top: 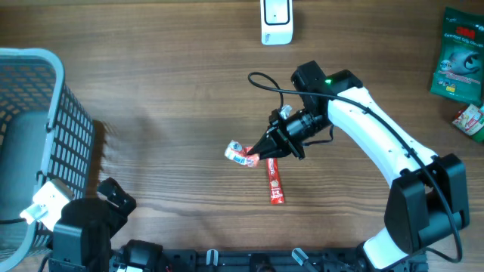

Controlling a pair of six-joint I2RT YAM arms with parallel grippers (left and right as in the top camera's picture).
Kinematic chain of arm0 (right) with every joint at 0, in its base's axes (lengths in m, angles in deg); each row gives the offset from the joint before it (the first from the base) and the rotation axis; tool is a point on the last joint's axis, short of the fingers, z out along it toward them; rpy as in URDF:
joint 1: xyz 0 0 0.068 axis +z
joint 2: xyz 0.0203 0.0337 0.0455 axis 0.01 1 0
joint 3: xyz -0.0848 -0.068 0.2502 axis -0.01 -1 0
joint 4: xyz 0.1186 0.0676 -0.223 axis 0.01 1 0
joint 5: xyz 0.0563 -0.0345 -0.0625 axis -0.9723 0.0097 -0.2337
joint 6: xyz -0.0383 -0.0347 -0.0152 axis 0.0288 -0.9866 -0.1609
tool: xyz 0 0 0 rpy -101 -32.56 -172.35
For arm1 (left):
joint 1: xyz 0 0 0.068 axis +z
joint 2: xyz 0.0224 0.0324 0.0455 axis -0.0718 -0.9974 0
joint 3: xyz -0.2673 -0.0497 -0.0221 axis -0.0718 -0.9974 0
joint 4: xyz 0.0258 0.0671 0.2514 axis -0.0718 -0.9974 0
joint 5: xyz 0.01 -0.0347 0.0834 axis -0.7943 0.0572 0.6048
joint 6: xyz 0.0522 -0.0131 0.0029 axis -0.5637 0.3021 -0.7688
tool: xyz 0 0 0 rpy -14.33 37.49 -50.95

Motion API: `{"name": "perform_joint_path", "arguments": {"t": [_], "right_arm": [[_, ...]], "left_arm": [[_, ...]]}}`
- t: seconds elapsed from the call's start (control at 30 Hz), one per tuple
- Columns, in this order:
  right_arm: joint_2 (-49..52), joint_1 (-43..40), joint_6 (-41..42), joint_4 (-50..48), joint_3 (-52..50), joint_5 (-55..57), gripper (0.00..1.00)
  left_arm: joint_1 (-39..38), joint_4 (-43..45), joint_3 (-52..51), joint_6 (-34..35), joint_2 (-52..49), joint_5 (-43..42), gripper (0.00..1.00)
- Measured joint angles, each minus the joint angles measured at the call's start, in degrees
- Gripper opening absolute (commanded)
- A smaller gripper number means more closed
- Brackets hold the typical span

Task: Scan the item barcode
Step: 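Lift the tissue packet and hold it at the white scanner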

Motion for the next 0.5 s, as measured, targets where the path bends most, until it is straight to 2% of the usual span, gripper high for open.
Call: {"name": "perform_joint_path", "arguments": {"t": [0.13,0.27,0.37,0.5], "right_arm": [[0.0,0.0,0.52,-11.56,-0.02,5.35,0.04],[0.0,0.0,-1.46,-26.05,0.04,16.5,0.04],[0.0,0.0,-6.82,-36.3,0.04,29.66,0.05],[0.0,0.0,-9.55,-44.68,0.02,47.08,0.05]], "left_arm": [[0.0,0.07,0.0,0.0,0.0,0.0,1.0],[0.0,0.0,0.0,0.02,-0.02,0.0,1.0],[0.0,0.02,0.0,0.0,-0.02,0.0,1.0],[0.0,0.02,0.0,0.02,-0.02,0.02,1.0]]}}
